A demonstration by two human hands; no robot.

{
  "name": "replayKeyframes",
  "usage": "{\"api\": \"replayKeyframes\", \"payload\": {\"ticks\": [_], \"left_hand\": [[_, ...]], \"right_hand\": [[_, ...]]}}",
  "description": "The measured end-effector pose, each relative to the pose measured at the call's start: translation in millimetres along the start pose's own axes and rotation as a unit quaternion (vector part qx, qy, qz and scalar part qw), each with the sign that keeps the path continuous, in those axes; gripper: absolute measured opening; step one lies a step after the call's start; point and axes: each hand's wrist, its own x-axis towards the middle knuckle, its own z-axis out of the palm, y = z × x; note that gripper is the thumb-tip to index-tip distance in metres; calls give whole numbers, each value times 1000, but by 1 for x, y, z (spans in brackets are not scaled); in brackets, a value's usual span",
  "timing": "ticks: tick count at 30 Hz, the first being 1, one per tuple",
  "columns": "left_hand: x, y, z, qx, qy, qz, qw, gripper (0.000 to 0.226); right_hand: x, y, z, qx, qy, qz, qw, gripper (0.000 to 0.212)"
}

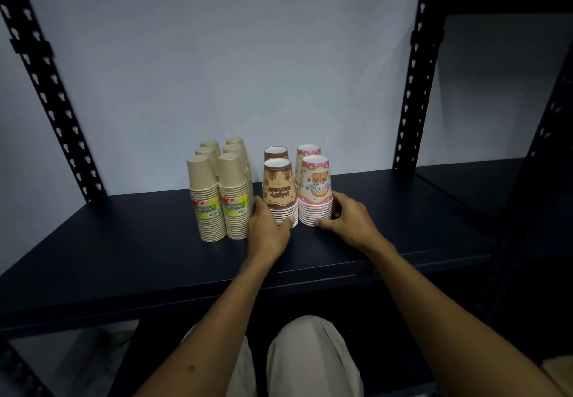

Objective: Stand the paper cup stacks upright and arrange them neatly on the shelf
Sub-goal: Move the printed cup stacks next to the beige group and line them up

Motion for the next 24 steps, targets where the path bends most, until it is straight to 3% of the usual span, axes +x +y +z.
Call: {"api": "replayKeyframes", "payload": {"ticks": [5, 11, 17, 24], "left_hand": [[-11, -1, -5, 27, 0, 8, 1000, 71], [-39, -9, -29, 53, 26, 69, 996, 23], [-53, -38, -67, 107, 36, 107, 988, 16], [-30, -89, -127, 218, 49, 36, 974, 16]], "right_hand": [[-5, -2, -2, -16, 8, 8, 1000, 66], [-9, -7, -2, -30, 1, 18, 999, 65], [-18, -7, -2, -65, -4, 16, 998, 67], [-18, -9, 0, -94, 0, 15, 995, 56]]}}
